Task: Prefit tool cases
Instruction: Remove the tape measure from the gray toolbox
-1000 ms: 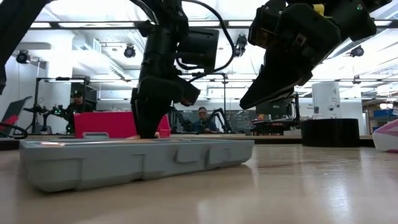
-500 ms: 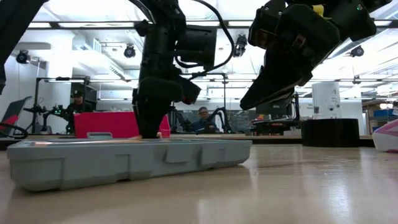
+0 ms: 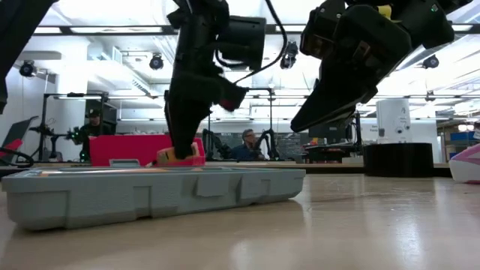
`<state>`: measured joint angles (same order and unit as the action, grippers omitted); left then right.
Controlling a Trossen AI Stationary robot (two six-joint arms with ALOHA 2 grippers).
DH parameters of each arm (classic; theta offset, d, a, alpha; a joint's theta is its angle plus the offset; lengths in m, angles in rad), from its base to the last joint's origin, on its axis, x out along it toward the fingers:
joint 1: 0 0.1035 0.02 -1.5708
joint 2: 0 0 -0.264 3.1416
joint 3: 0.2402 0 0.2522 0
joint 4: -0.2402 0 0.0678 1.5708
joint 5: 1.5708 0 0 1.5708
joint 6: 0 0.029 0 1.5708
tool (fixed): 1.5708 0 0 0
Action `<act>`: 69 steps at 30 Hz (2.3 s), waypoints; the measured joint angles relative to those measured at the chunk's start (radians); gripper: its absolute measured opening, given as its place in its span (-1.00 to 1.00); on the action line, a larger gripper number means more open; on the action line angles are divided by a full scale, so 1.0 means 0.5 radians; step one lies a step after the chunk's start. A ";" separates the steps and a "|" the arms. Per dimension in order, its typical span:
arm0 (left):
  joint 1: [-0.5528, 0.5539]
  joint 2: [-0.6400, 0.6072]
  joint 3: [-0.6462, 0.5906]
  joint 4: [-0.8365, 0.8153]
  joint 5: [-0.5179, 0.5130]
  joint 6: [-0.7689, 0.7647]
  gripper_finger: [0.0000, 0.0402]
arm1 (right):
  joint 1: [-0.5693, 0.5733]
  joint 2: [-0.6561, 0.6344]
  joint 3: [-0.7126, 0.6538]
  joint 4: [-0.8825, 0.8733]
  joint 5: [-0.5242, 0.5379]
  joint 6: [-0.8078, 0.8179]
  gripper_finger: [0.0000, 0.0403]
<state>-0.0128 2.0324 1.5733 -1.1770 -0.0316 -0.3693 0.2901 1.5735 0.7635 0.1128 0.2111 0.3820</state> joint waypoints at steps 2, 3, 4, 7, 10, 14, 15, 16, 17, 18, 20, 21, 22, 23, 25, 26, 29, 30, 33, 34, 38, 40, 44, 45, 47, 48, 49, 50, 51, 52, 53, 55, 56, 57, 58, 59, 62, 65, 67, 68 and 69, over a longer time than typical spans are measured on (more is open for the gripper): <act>0.002 -0.001 0.044 -0.021 -0.034 0.022 0.41 | 0.000 -0.025 0.000 -0.038 0.016 0.000 -0.69; 0.005 -0.001 0.067 -0.040 -0.058 0.035 0.41 | 0.001 -0.038 0.000 -0.067 0.038 0.000 -0.69; 0.008 -0.001 0.086 -0.056 -0.079 0.046 0.41 | 0.001 -0.058 0.000 -0.093 0.053 0.002 -0.69; 0.022 -0.002 0.153 -0.078 -0.142 0.093 0.41 | 0.001 -0.137 0.000 -0.189 0.060 0.002 -0.72; 0.043 -0.003 0.218 -0.095 -0.210 0.148 0.41 | 0.015 -0.232 0.000 -0.276 0.109 0.001 -0.75; 0.092 -0.005 0.291 -0.091 -0.291 0.232 0.41 | 0.056 -0.393 0.000 -0.416 0.224 0.006 -0.75; 0.110 -0.005 0.306 -0.087 -0.294 0.253 0.41 | 0.066 -0.434 0.000 -0.460 0.256 0.014 -0.74; 0.131 -0.005 0.317 -0.079 -0.305 0.269 0.41 | 0.075 -0.470 0.000 -0.488 0.296 0.024 -0.73; 0.154 -0.005 0.328 -0.069 -0.316 0.286 0.41 | 0.083 -0.513 0.000 -0.518 0.326 0.034 -0.72; 0.175 -0.005 0.336 -0.059 -0.332 0.304 0.41 | 0.093 -0.556 0.000 -0.559 0.354 0.040 -0.71; 0.220 -0.005 0.342 -0.024 -0.356 0.346 0.41 | 0.107 -0.622 0.000 -0.604 0.404 0.050 -0.69; 0.243 -0.005 0.348 -0.002 -0.363 0.365 0.41 | 0.117 -0.651 0.001 -0.620 0.420 0.057 -0.68; 0.266 -0.005 0.350 0.026 -0.366 0.384 0.41 | 0.124 -0.677 0.001 -0.651 0.429 0.059 -0.67; 0.287 -0.005 0.351 0.062 -0.368 0.405 0.41 | 0.126 -0.694 0.000 -0.662 0.435 0.060 -0.67; 0.326 -0.006 0.351 0.150 -0.374 0.455 0.41 | 0.131 -0.714 0.001 -0.661 0.435 0.065 -0.68; 0.348 -0.006 0.350 0.187 -0.374 0.483 0.41 | 0.131 -0.716 0.001 -0.674 0.439 0.074 -0.69; 0.411 -0.006 0.349 0.329 -0.384 0.564 0.41 | 0.131 -0.710 0.001 -0.687 0.446 0.079 -0.72; 0.431 -0.006 0.349 0.387 -0.389 0.594 0.41 | 0.131 -0.707 0.001 -0.685 0.457 0.080 -0.73; 0.478 -0.004 0.349 0.545 -0.390 0.670 0.41 | 0.131 -0.693 0.000 -0.684 0.472 0.107 -0.75; 0.491 -0.004 0.349 0.589 -0.392 0.698 0.41 | 0.131 -0.693 0.000 -0.683 0.473 0.119 -0.75; 0.523 -0.003 0.335 0.811 -0.392 0.775 0.41 | 0.143 -0.673 0.000 -0.652 0.499 0.147 -0.74; 0.534 -0.003 0.334 0.914 -0.392 0.810 0.41 | 0.157 -0.660 0.000 -0.610 0.527 0.149 -0.72; 0.546 -0.002 0.334 1.096 -0.392 0.901 0.41 | 0.158 -0.657 0.000 -0.612 0.526 0.182 -0.68; 0.547 0.008 0.334 1.138 -0.392 0.917 0.41 | 0.158 -0.657 0.000 -0.610 0.527 0.185 -0.68; 0.553 0.020 0.333 1.199 -0.391 0.932 0.41 | 0.158 -0.658 0.000 -0.603 0.528 0.194 -0.68; 0.555 0.022 0.329 1.206 -0.390 0.933 0.41 | 0.158 -0.658 0.000 -0.595 0.526 0.197 -0.69; 0.556 0.039 0.326 1.223 -0.388 0.933 0.42 | 0.160 -0.657 0.000 -0.577 0.526 0.202 -0.70; 0.557 0.058 0.327 1.276 -0.381 0.933 0.42 | 0.169 -0.657 0.000 -0.561 0.526 0.208 -0.71; 0.560 0.071 0.327 1.302 -0.376 0.934 0.41 | 0.175 -0.657 0.000 -0.560 0.527 0.211 -0.72; 0.561 0.093 0.327 1.294 -0.375 0.946 0.41 | 0.180 -0.656 0.000 -0.563 0.527 0.212 -0.73; 0.563 0.117 0.326 1.310 -0.375 0.959 0.41 | 0.185 -0.656 0.000 -0.558 0.528 0.218 -0.74; 0.567 0.177 0.326 1.381 -0.374 0.992 0.41 | 0.189 -0.658 0.000 -0.559 0.531 0.233 -0.75; 0.569 0.201 0.326 1.415 -0.375 0.999 0.41 | 0.194 -0.662 0.000 -0.559 0.541 0.237 -0.75; 0.572 0.226 0.326 1.427 -0.374 1.000 0.42 | 0.201 -0.665 0.000 -0.557 0.560 0.246 -0.75; 0.575 0.257 0.326 1.443 -0.374 1.000 0.42 | 0.206 -0.669 0.000 -0.559 0.582 0.253 -0.74; 0.578 0.284 0.326 1.480 -0.375 0.999 0.42 | 0.212 -0.671 0.000 -0.556 0.596 0.261 -0.74; 0.585 0.349 0.325 1.537 -0.382 0.987 0.41 | 0.236 -0.671 0.000 -0.554 0.626 0.278 -0.71; 0.594 0.375 0.324 1.603 -0.389 0.957 0.41 | 0.238 -0.671 0.000 -0.558 0.627 0.288 -0.69; 0.596 0.377 0.324 1.647 -0.437 0.930 0.42 | 0.237 -0.671 0.000 -0.558 0.630 0.288 -0.70; 0.603 0.377 0.324 1.674 -0.444 0.919 0.42 | 0.236 -0.671 0.000 -0.558 0.632 0.286 -0.71; 0.609 0.377 0.324 1.693 -0.444 0.895 0.42 | 0.236 -0.671 0.000 -0.558 0.632 0.284 -0.72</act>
<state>0.2917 2.2211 1.7355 -0.3304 -0.2536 0.0780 0.4080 1.2381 0.7635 -0.1662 0.5274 0.5243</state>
